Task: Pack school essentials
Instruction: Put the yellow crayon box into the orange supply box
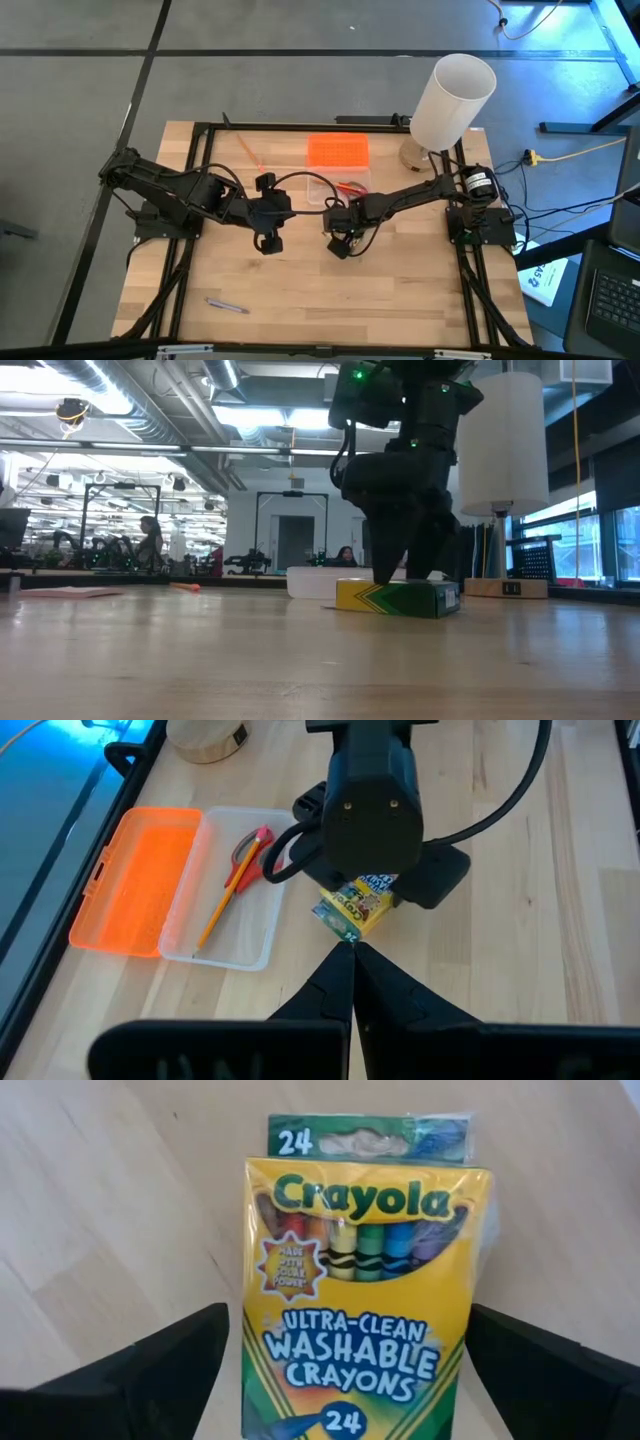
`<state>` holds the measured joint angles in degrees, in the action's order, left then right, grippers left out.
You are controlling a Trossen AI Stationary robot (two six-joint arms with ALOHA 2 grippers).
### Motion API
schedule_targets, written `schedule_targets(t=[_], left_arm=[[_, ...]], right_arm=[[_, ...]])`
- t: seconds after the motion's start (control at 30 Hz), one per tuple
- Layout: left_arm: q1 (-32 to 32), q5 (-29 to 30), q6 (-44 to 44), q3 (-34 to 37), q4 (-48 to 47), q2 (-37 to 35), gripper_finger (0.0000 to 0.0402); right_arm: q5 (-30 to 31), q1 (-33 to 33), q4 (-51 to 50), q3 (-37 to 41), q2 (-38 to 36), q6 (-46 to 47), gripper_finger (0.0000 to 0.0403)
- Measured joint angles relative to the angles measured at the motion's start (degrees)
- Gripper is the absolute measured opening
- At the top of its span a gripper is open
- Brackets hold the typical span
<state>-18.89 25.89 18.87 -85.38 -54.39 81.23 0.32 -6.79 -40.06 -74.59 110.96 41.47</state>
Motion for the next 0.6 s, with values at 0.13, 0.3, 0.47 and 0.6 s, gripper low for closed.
schedule_targets(t=[0.13, 0.3, 0.47, 0.6], left_arm=[[0.0, 0.0, 0.0, 0.0, 0.0, 0.0, 0.0000], [0.0, 0.0, 0.0, 0.0, 0.0, 0.0, 0.0000], [0.0, 0.0, 0.0, 0.0, 0.0, 0.0, 0.0000], [0.0, 0.0, 0.0, 0.0, 0.0, 0.0, 0.0000]], right_arm=[[0.0, 0.0, 0.0, 0.0, 0.0, -1.8, 0.0399], [0.2, 0.0, 0.0, 0.0, 0.0, -4.6, 0.0399], [0.4, 0.0, -0.2, 0.0, 0.4, -5.8, 0.0399], [4.6, -0.8, 0.1, 0.0, 0.7, -5.9, 0.0399]])
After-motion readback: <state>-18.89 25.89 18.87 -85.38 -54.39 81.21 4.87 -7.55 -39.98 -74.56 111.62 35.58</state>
